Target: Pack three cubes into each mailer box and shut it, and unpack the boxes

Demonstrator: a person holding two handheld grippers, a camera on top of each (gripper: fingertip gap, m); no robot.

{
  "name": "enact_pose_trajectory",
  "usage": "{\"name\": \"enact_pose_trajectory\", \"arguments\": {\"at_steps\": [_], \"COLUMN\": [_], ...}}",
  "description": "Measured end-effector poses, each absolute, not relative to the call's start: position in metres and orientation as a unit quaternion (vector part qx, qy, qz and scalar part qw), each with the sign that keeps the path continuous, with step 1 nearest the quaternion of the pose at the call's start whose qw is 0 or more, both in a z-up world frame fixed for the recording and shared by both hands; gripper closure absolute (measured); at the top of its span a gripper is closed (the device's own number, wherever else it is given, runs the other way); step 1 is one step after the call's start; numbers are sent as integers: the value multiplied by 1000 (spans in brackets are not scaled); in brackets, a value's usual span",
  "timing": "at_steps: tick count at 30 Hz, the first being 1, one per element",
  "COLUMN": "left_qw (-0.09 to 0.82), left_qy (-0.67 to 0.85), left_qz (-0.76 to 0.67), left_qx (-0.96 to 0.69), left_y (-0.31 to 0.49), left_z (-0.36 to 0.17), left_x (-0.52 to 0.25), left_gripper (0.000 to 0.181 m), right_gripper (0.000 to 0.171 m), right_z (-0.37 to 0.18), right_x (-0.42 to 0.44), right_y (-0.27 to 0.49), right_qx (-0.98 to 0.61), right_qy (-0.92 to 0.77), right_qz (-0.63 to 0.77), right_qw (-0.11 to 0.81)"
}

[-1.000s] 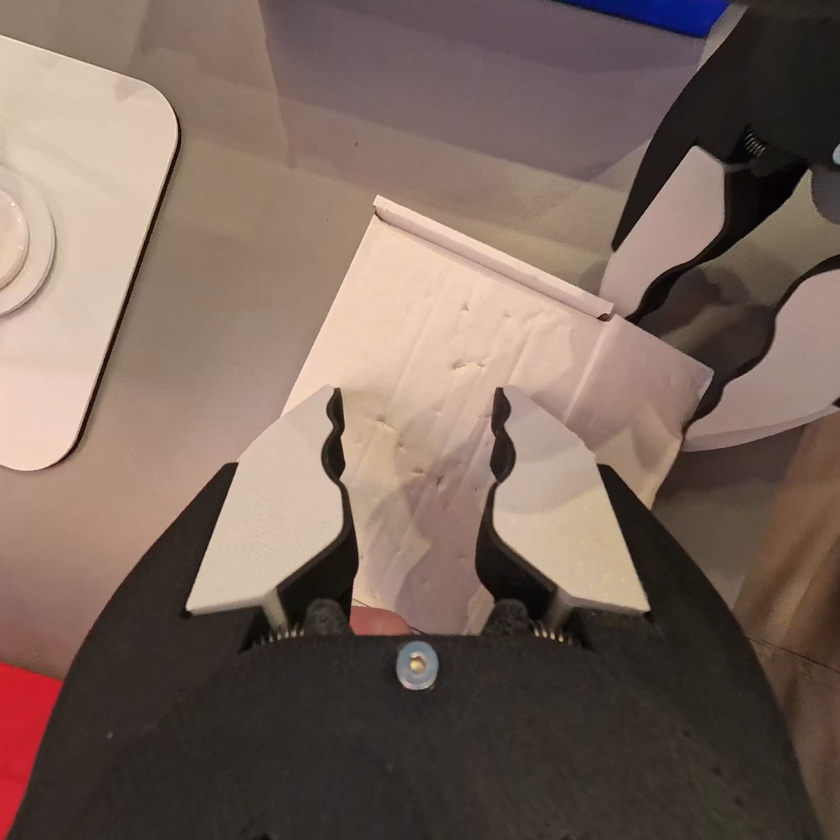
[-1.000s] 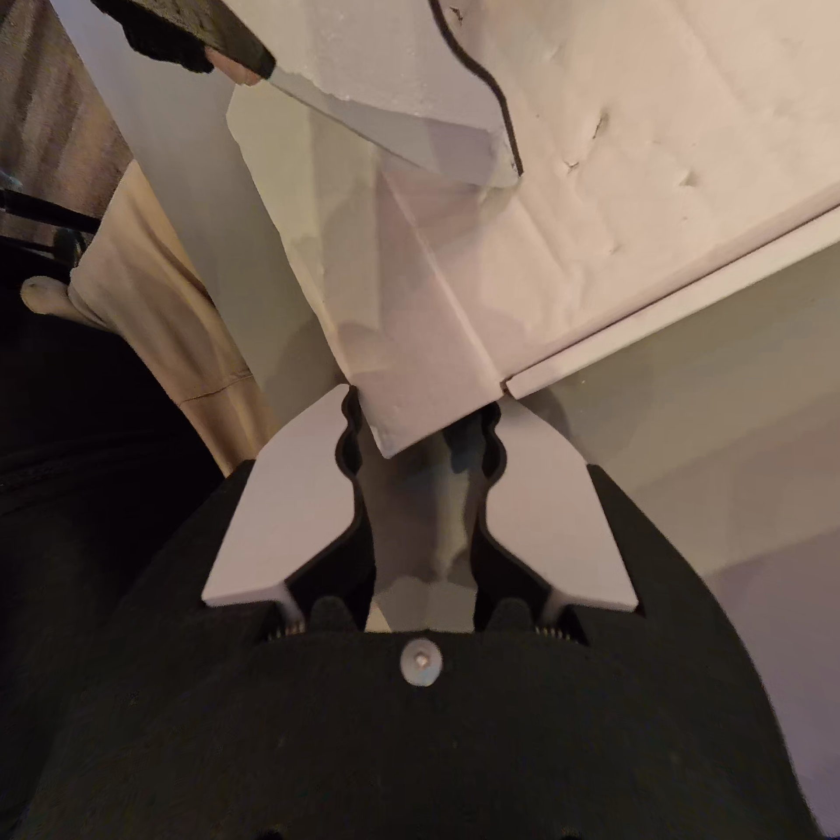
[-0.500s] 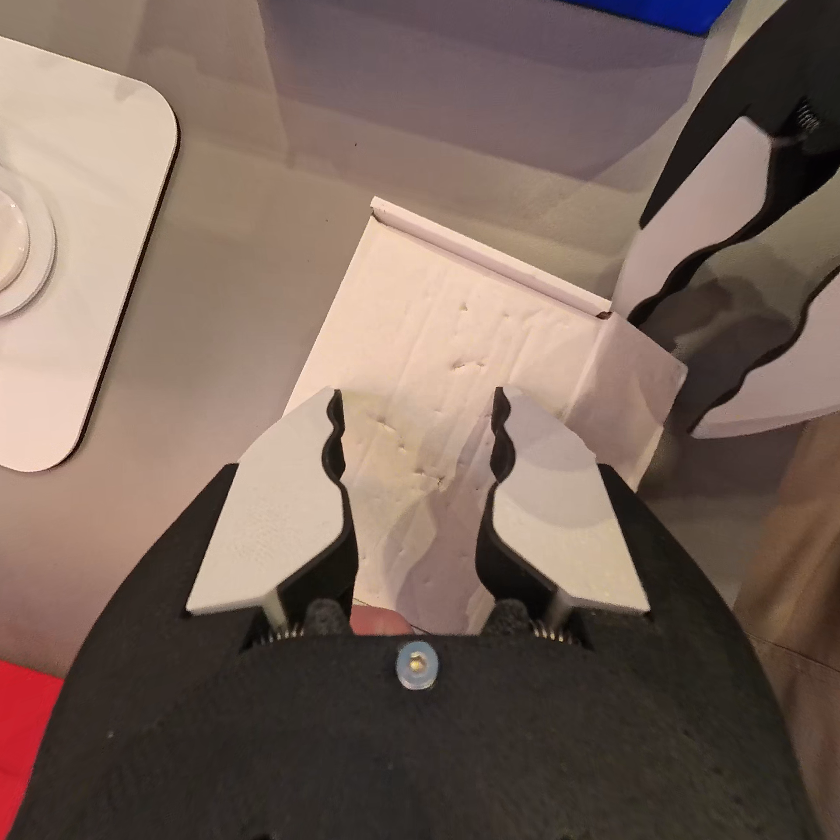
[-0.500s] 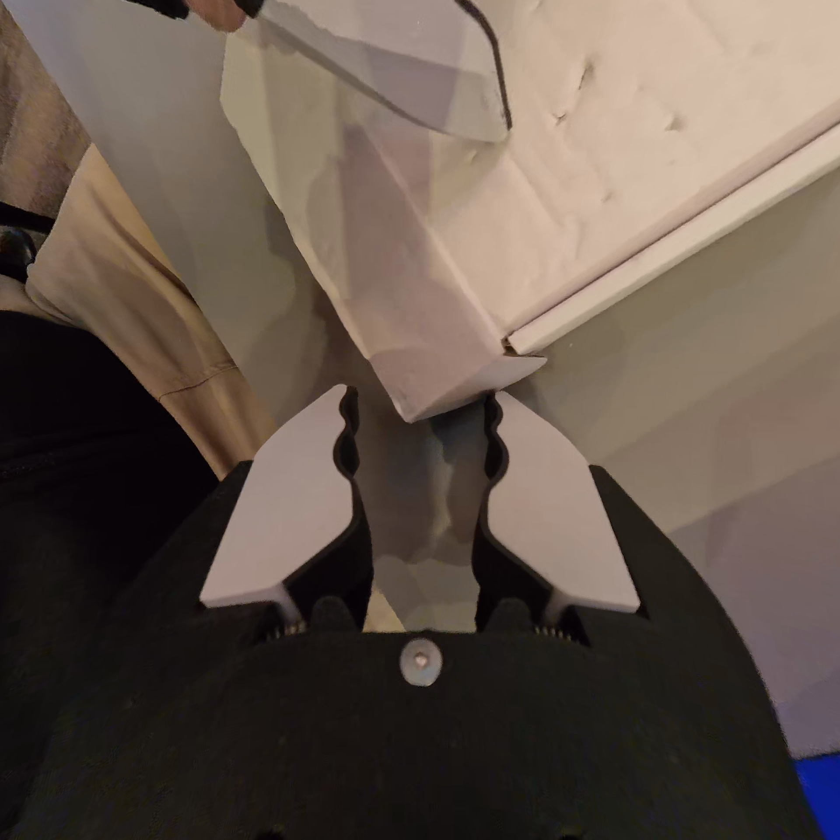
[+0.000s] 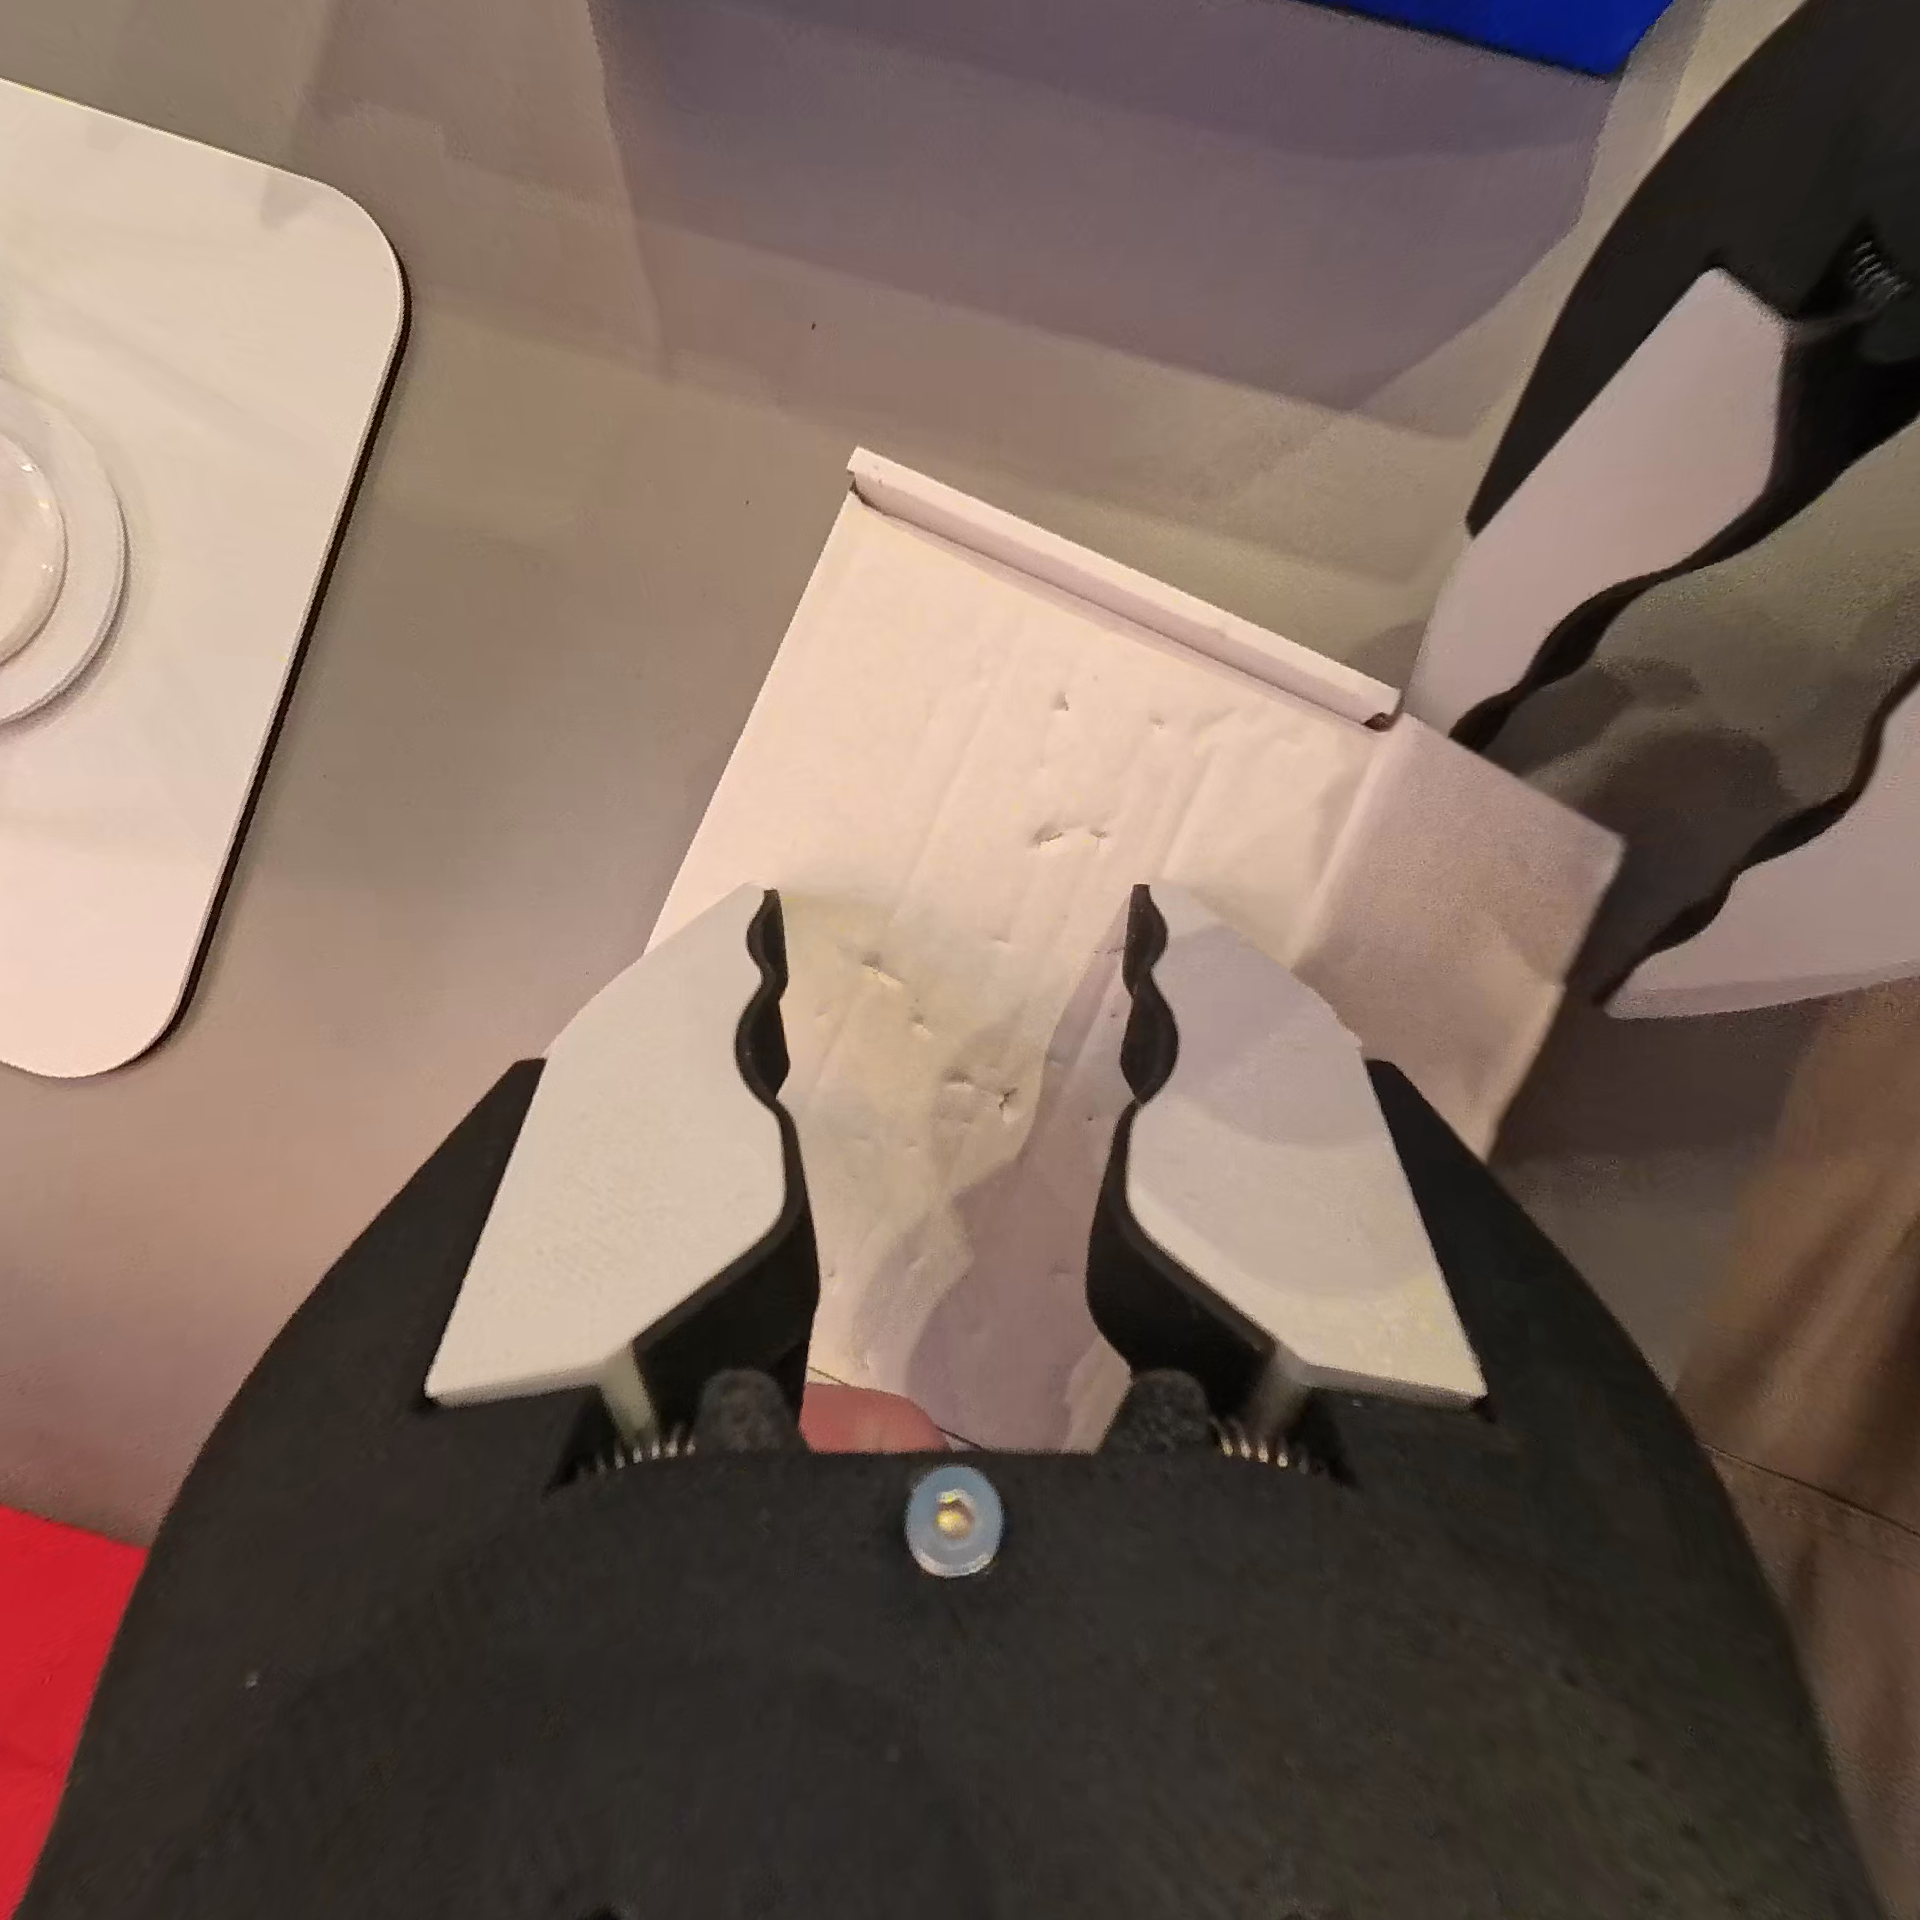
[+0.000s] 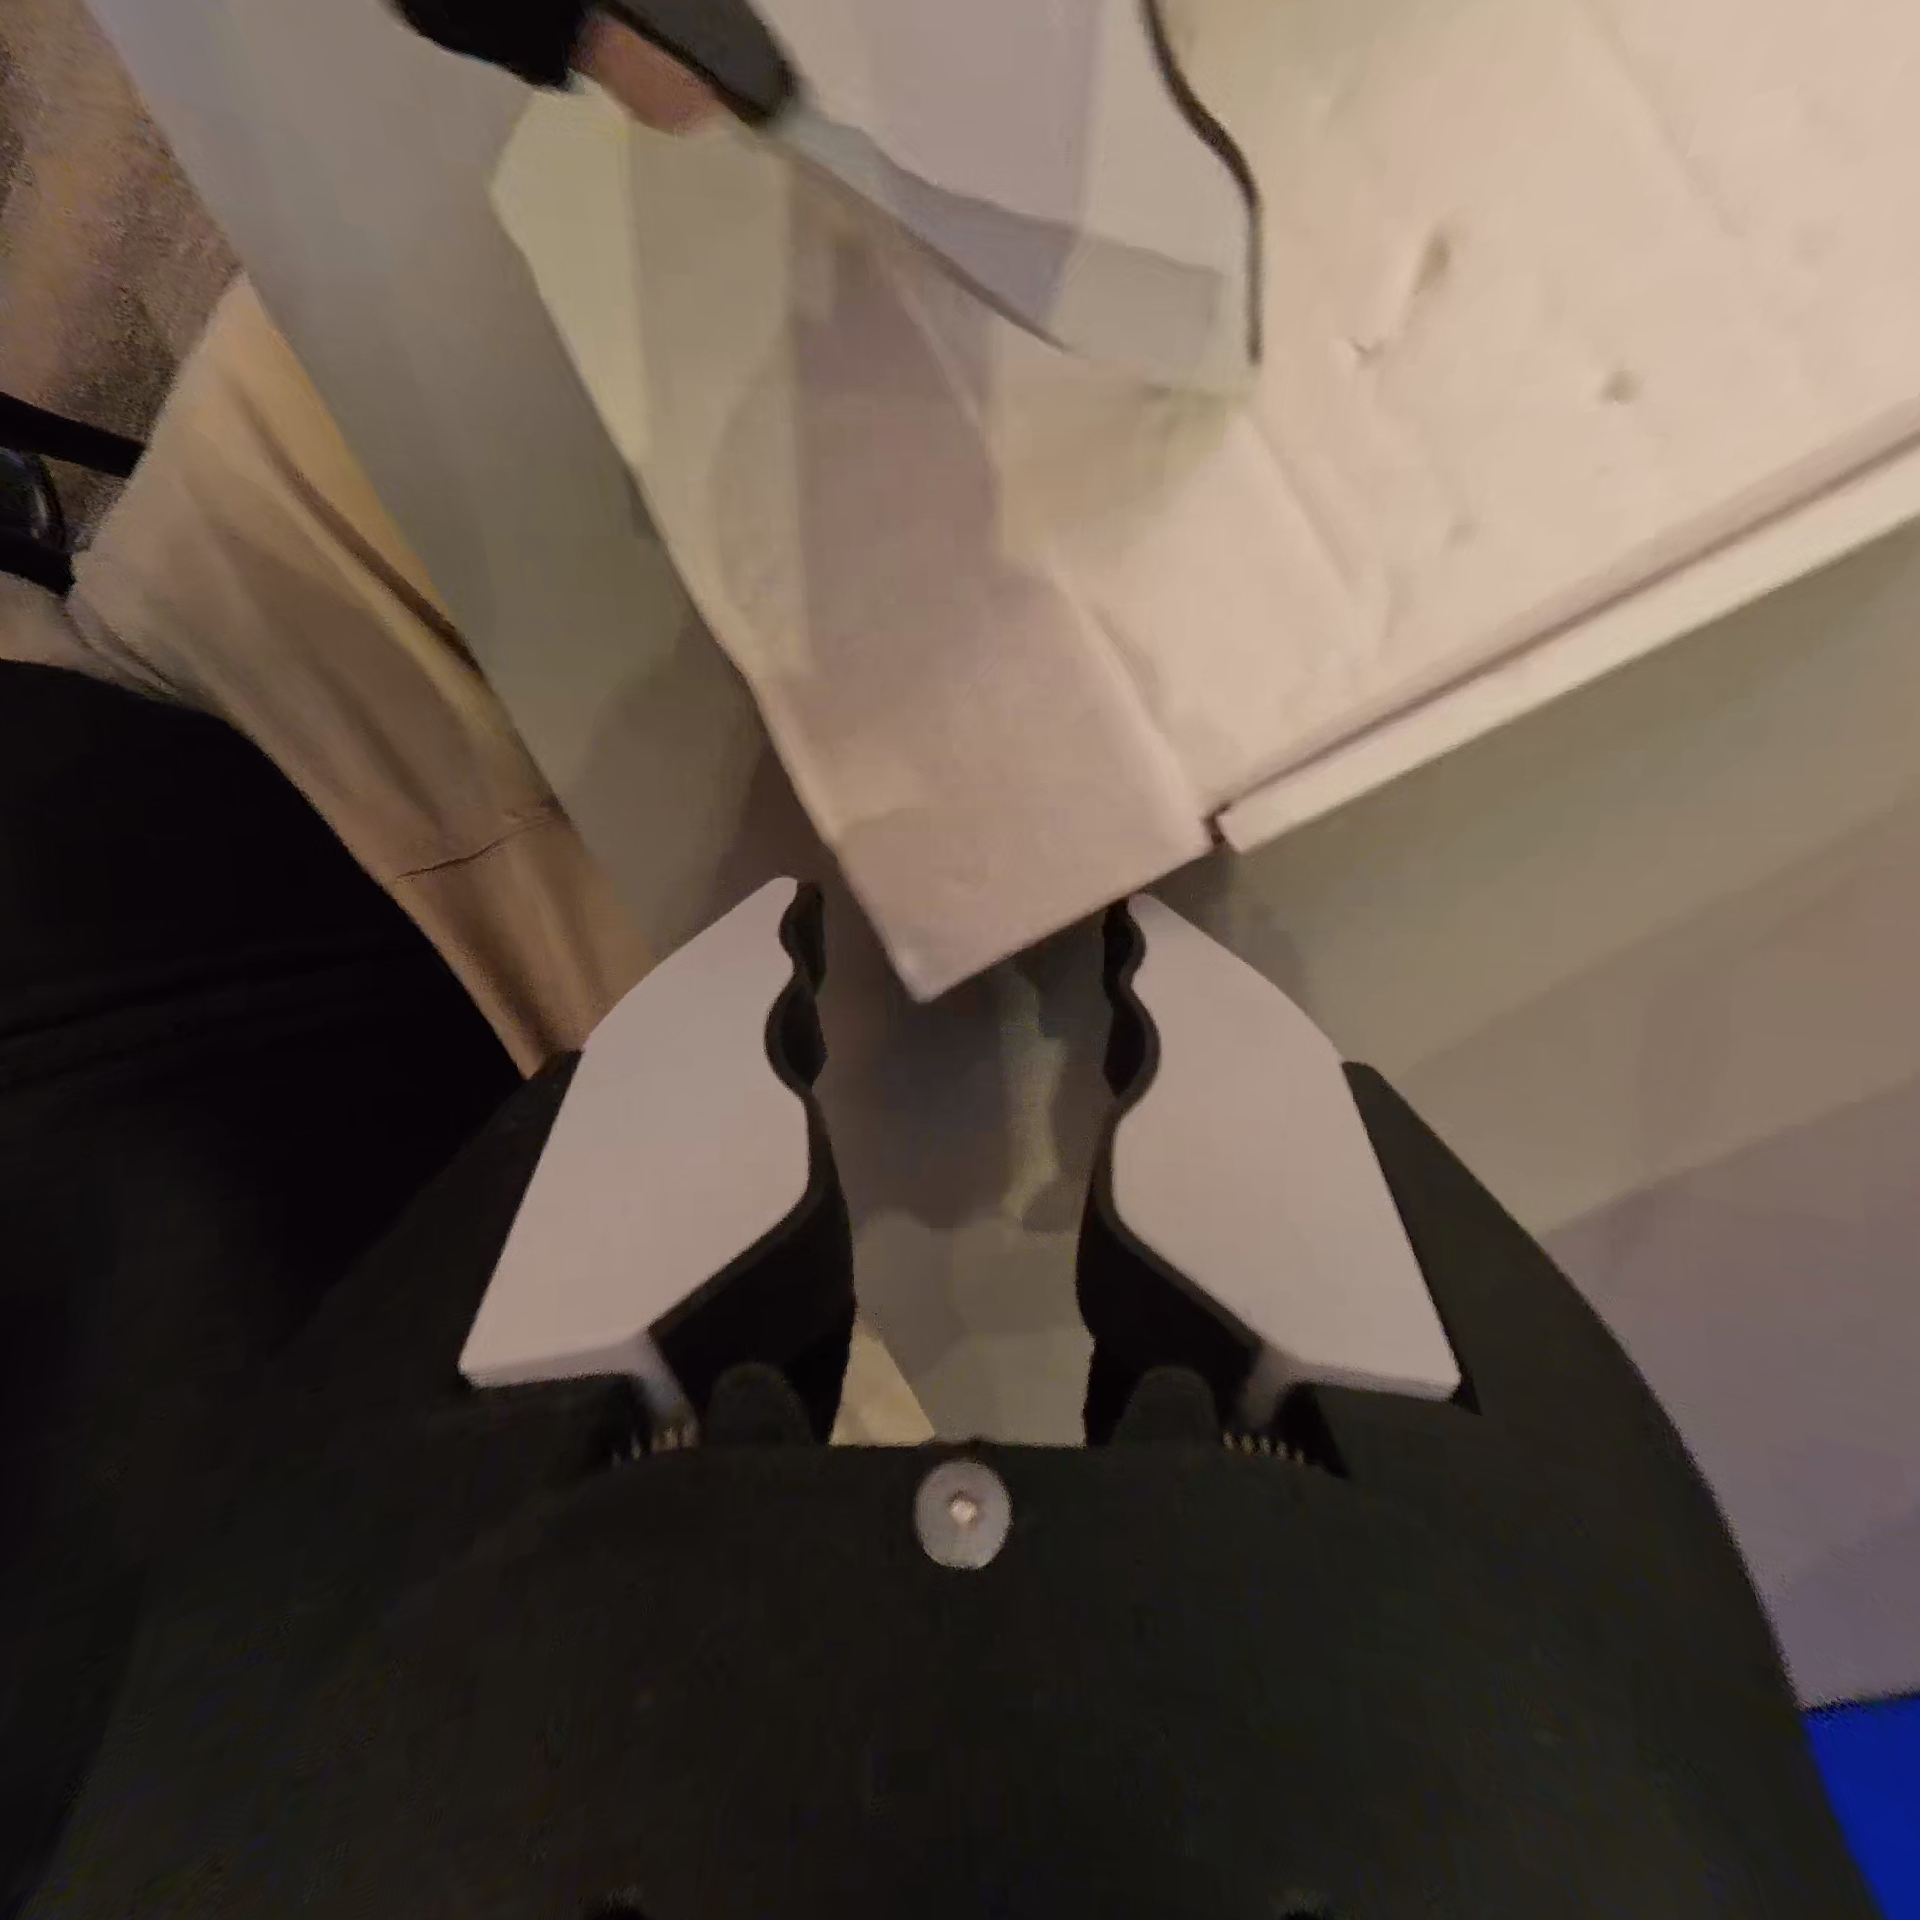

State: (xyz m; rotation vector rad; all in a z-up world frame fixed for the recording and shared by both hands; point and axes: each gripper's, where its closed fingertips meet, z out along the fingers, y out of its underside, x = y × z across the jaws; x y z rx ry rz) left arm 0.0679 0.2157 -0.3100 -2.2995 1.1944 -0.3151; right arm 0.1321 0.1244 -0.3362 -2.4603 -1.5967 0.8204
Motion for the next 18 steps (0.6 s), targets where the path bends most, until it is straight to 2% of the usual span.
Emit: {"name": "enact_pose_trajectory", "arguments": {"at_steps": [1,18], "left_qw": [263,259], "left_qy": [441,442], "left_qz": [-117,-116], "left_qx": [-850,-851], "left_y": [216,216], "left_z": [-310,-310], "left_x": [68,67], "left_gripper": [118,118], "right_gripper": [119,125], "right_z": [-337,-350], "right_x": [132,136], "right_y": [124,142], "right_qx": [-807,-811], "right_qy": [-520,-532], "right_qz": [275,231], "right_qw": [46,75]}}
